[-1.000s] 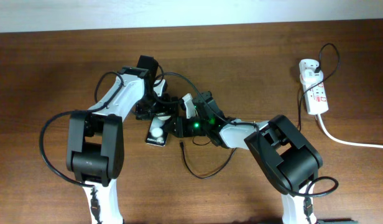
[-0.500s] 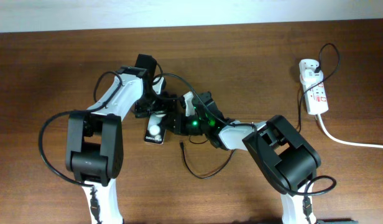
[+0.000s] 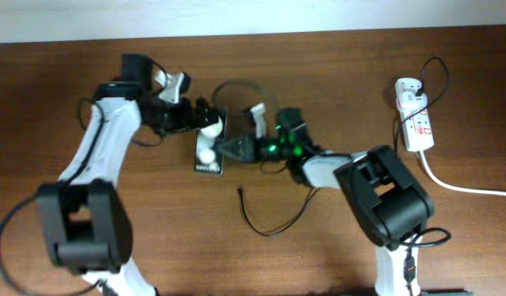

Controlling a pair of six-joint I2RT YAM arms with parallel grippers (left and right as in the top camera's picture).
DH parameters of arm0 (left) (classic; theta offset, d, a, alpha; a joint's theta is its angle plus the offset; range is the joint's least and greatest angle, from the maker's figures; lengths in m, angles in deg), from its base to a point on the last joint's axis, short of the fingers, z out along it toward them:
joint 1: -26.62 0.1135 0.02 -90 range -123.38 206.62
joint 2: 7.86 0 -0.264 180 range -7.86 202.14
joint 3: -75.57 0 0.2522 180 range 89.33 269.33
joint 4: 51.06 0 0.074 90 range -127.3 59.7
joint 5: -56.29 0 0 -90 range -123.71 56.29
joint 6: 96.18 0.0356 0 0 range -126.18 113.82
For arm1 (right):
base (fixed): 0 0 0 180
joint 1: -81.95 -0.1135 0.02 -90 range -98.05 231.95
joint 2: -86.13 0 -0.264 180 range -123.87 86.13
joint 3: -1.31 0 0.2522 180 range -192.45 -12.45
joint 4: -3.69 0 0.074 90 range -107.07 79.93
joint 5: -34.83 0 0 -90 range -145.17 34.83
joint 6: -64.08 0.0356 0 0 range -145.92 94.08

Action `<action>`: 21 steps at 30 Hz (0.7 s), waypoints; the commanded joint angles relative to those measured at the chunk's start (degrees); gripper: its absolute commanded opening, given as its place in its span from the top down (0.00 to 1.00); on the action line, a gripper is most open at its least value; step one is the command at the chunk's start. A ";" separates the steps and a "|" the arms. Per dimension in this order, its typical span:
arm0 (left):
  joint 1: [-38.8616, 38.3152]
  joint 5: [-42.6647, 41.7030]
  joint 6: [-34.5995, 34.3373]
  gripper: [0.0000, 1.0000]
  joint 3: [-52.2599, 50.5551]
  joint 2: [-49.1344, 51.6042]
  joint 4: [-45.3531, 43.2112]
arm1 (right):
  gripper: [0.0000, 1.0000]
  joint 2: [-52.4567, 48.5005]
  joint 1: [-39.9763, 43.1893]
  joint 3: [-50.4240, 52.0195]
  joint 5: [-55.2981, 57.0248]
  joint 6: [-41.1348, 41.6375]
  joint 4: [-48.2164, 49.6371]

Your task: Plug charger to phone and switch on socket

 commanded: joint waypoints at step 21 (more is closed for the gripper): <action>-4.79 -28.37 14.45 0.26 0.09 -9.44 4.33 | 0.96 0.55 8.33 -0.76 -14.58 32.44 38.66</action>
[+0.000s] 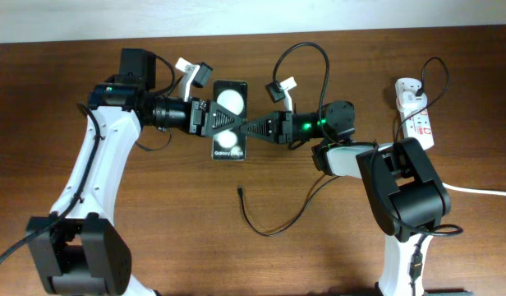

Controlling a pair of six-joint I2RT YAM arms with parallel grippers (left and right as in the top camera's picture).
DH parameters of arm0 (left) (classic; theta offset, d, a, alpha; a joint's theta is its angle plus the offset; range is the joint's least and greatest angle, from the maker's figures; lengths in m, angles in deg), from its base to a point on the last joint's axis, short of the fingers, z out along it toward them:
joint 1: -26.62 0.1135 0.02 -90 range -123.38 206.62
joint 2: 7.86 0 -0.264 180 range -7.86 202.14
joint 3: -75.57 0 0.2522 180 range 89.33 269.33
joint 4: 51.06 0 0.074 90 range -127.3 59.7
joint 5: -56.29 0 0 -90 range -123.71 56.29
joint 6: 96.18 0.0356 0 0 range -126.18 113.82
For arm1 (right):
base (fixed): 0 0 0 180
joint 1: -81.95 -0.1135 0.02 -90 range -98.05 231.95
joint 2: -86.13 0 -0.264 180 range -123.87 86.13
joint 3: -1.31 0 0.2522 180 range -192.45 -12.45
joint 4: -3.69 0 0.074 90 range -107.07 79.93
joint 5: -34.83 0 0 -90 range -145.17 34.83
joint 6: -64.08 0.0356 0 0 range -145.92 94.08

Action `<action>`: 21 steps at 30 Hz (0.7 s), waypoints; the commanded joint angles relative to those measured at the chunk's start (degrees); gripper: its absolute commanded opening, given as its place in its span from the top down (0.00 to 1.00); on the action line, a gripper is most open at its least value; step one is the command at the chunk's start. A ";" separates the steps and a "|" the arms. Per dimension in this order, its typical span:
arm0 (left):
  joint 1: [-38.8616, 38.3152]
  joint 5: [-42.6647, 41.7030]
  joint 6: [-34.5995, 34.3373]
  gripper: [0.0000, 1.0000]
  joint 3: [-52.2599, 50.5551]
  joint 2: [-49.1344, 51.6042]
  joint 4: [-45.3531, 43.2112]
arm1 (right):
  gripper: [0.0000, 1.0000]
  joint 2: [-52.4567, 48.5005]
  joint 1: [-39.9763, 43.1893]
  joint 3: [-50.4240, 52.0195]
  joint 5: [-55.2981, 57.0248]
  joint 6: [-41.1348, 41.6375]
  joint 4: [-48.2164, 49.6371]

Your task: Plug charger to phone and switch on socket

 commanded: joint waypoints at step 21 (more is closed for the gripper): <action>-2.97 -6.99 0.94 0.60 0.09 -1.44 1.20 | 0.96 0.79 -2.91 -0.79 -1.64 0.68 3.15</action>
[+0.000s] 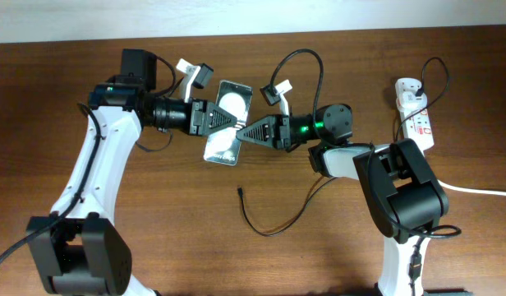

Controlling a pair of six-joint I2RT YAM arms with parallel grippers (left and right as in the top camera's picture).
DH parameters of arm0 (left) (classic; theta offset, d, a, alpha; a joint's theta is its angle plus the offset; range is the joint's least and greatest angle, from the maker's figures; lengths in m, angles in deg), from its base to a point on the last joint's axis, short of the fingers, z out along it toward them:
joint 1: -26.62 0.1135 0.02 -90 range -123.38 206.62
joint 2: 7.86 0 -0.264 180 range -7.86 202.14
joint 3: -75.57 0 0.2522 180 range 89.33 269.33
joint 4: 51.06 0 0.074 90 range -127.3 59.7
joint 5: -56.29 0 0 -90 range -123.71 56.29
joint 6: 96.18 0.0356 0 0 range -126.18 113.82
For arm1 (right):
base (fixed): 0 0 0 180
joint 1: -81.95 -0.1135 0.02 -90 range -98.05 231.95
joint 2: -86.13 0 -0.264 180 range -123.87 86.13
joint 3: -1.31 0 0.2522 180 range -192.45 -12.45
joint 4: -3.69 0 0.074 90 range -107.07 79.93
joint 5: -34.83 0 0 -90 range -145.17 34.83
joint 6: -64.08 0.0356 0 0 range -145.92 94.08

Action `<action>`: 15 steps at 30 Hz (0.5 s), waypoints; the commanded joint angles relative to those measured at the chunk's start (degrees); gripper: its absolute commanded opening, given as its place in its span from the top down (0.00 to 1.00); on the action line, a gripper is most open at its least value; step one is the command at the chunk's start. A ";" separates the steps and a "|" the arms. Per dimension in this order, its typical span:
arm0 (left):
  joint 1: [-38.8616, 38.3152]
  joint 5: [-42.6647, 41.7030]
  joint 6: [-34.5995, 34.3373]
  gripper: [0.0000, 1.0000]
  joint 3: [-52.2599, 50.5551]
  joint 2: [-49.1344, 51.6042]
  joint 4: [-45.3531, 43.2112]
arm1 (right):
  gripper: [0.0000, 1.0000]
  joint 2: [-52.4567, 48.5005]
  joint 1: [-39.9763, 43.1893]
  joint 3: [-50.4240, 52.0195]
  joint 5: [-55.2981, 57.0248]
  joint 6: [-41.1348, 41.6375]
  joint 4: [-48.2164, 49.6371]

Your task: Plug charger to phone and switch on socket

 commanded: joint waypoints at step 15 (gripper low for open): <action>-6.84 1.16 0.72 0.81 0.11 -1.44 2.84 | 0.96 0.66 -1.38 -2.54 -3.65 1.16 -0.04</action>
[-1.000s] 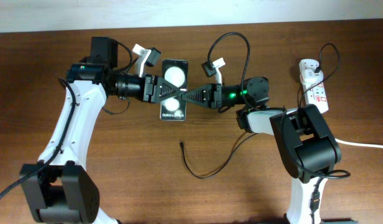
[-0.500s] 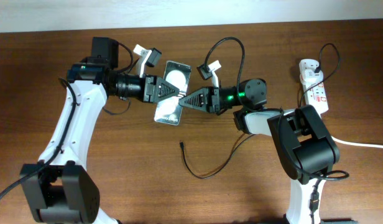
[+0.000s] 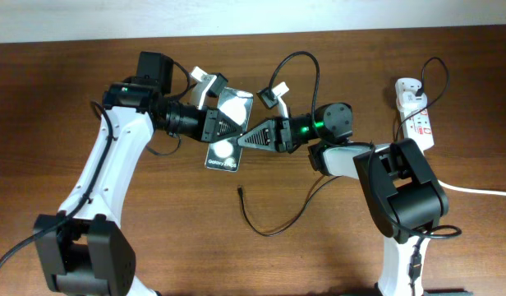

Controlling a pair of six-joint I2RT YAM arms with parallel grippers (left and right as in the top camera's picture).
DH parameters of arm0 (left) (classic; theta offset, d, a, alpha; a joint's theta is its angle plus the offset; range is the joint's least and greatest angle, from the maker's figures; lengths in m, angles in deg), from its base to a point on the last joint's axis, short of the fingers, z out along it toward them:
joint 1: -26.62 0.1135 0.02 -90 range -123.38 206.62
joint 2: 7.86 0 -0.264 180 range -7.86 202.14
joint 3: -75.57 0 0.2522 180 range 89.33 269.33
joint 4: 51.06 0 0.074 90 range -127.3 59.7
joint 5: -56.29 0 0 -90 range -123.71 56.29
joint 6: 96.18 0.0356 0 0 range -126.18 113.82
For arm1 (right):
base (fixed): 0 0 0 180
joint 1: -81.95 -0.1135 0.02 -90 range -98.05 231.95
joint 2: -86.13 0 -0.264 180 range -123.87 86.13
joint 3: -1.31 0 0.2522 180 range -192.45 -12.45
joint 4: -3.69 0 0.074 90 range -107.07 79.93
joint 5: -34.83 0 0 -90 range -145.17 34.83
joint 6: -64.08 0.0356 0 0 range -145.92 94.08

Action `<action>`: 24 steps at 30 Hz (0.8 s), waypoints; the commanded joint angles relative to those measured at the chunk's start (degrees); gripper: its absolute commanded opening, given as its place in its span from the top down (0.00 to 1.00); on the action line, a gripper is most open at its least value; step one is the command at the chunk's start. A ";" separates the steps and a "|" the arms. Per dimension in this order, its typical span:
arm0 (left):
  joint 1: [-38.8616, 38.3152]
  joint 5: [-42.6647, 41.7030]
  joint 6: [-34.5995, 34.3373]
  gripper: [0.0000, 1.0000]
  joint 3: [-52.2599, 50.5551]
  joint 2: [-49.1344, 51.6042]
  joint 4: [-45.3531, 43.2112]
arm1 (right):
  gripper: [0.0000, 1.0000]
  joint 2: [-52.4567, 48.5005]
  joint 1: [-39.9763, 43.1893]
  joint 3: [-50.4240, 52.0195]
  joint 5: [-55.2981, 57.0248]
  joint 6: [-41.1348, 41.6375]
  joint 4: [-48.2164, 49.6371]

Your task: Plug charger to phone and switch on socket

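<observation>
A black phone (image 3: 226, 141) with glare on its screen hangs tilted over the middle of the table, between both arms. My left gripper (image 3: 223, 126) comes in from the left and is shut on its upper left edge. My right gripper (image 3: 243, 138) comes in from the right, its fingers meeting in a point on the phone's right edge, seemingly shut on it. The charger cable's free plug end (image 3: 239, 191) lies on the wood below the phone, apart from both grippers. A white socket strip (image 3: 416, 117) lies at the far right.
A thin black charger cable (image 3: 273, 229) loops on the table in front of the right arm's base (image 3: 398, 205). A white adapter (image 3: 409, 87) sits in the strip's far end. The strip's white lead (image 3: 466, 189) runs off the right edge.
The phone has tilted further and sits slightly lower and left. The left arm has shifted right, and both grippers are still at the phone's edges.
The phone first lay left of centre with both grippers at it. Then it was further right and back, held between the two grippers, standing straight in the view. After that it was tilted, and now it is tilted more. The cable end has stayed where it lay.
</observation>
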 commanded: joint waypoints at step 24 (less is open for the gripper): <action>3.56 10.91 -14.73 1.00 -0.02 -1.42 10.80 | 0.01 0.55 12.17 0.46 -6.05 0.85 -6.34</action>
